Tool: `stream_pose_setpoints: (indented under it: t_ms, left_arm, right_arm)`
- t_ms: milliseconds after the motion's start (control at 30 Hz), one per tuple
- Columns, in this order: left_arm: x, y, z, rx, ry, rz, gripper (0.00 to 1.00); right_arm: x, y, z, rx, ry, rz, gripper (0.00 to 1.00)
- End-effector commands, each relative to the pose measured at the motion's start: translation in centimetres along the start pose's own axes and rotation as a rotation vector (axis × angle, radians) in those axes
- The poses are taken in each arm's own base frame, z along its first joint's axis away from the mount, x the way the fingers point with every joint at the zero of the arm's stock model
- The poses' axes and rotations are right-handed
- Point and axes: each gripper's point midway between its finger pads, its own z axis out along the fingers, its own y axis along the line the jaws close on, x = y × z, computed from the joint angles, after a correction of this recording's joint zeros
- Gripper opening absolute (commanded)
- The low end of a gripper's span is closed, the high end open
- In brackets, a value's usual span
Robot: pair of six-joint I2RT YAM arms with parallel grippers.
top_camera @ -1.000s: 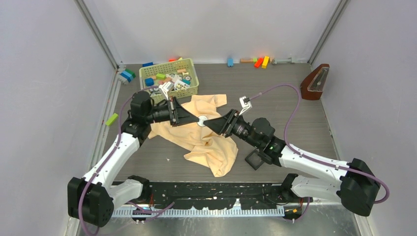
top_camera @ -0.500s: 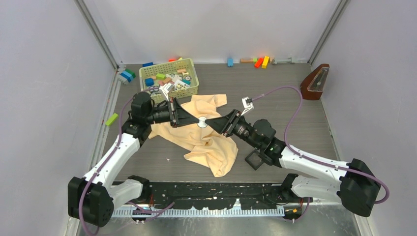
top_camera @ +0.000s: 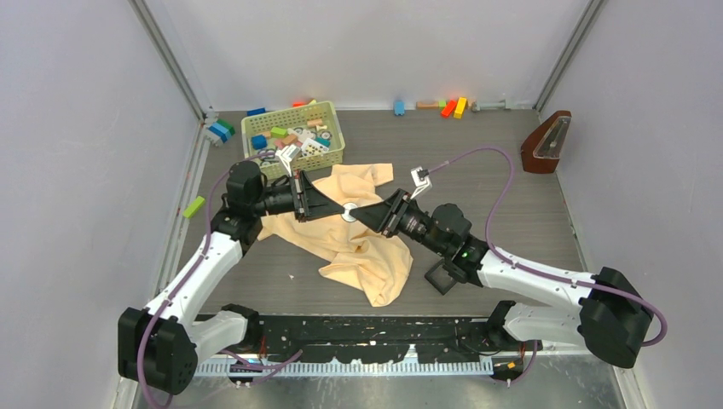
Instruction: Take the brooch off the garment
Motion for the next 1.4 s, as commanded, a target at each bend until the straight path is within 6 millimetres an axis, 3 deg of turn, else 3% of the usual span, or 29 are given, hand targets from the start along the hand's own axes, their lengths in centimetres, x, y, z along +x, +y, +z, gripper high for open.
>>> stream_pose_setpoints:
  t_ms: [0,533,833,933,1000,1167,1367]
  left_arm:
    - [0.3,-1.9,-0.5,0.061,0.015,0.073,0.00]
    - [0.4,-2.2,-0.6,0.067,0.022,0.093,0.00]
    - [0.5,-2.5,-0.7,0.069,0.022,0.102,0.00]
    - [0.4,-2.8,-0.8,0.072,0.021,0.106,0.00]
    - [0.4,-2.9,-0.8,0.072,0.021,0.111,0.00]
    - [0.5,-2.9,-0.9,0.066,0.021,0.116,0.00]
    - [0.7,-2.9,-1.0,0.067,0.023,0.119,0.00]
  right_arm:
    - [-1.5,2.1,0.8,-0.045,-0.038,-0.007,0.35]
    - [-0.4,1.1,1.4,-0.005,0.022,-0.005,0.31]
    - [-0.7,0.9,1.0,0.015,0.002,-0.006,0.31]
    - [-0.9,0.5,0.8,0.039,-0.006,-0.005,0.21]
    - [-0.9,0.2,0.7,0.050,-0.009,-0.006,0.19]
    - [-1.2,-0.3,0.4,0.081,-0.028,-0.003,0.19]
    - [-1.9,-1.3,0.3,0.129,-0.077,0.008,0.27]
